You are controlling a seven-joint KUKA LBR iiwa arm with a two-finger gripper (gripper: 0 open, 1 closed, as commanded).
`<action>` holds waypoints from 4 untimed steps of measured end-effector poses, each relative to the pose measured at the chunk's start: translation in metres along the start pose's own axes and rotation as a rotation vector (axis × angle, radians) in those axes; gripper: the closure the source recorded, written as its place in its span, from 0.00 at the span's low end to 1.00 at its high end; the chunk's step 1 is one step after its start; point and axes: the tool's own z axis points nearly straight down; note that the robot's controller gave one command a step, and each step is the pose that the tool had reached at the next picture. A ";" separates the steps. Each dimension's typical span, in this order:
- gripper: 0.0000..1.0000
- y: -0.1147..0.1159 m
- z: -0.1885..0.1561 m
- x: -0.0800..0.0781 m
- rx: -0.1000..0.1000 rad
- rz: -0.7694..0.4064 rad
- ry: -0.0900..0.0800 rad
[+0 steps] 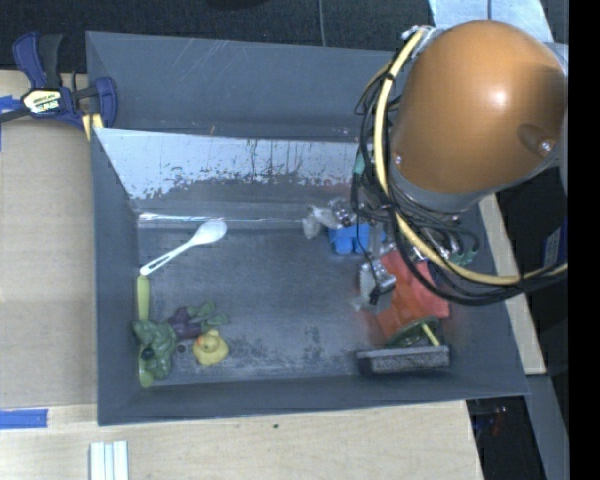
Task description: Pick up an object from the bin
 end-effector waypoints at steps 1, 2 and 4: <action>0.00 -0.039 0.007 0.019 0.001 0.017 0.000; 0.00 -0.077 0.075 0.036 0.004 0.092 -0.006; 0.00 -0.104 0.147 0.056 0.004 -0.144 -0.005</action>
Offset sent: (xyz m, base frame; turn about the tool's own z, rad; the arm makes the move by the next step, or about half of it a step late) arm -0.0016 -0.0963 -0.0939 0.1071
